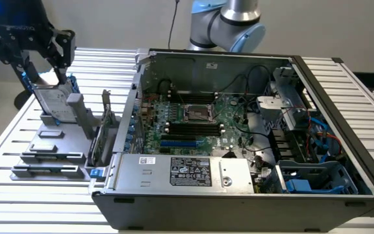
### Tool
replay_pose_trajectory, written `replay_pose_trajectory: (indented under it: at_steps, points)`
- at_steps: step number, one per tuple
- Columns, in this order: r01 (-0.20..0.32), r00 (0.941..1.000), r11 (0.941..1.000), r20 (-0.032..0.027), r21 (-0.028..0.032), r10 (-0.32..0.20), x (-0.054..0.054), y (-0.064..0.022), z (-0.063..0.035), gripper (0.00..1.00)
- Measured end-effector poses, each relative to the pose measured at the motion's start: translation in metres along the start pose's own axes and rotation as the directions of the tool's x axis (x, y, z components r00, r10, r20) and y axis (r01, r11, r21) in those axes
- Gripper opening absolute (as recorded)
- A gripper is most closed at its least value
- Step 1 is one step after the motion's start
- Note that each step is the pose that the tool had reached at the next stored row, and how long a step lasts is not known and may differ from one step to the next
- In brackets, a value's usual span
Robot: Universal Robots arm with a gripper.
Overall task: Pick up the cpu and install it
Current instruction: 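Pick up the cpu and move it towards the insertion slot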
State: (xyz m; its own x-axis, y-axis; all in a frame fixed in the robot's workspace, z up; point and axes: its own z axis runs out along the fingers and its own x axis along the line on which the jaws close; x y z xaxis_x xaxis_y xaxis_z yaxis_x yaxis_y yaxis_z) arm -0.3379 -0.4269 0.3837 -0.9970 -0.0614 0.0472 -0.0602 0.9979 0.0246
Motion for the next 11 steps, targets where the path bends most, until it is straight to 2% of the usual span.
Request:
replay_pose_trajectory:
  at_steps: [4, 11]
  points:
    - [0.0, 1.0, 1.0, -0.0033, -0.0002, 0.0, -0.018, -0.0009, -0.0098, 0.55]
    - [0.0, 1.0, 1.0, -0.0039, -0.0002, 0.0, -0.05, -0.0026, -0.0154, 0.55]
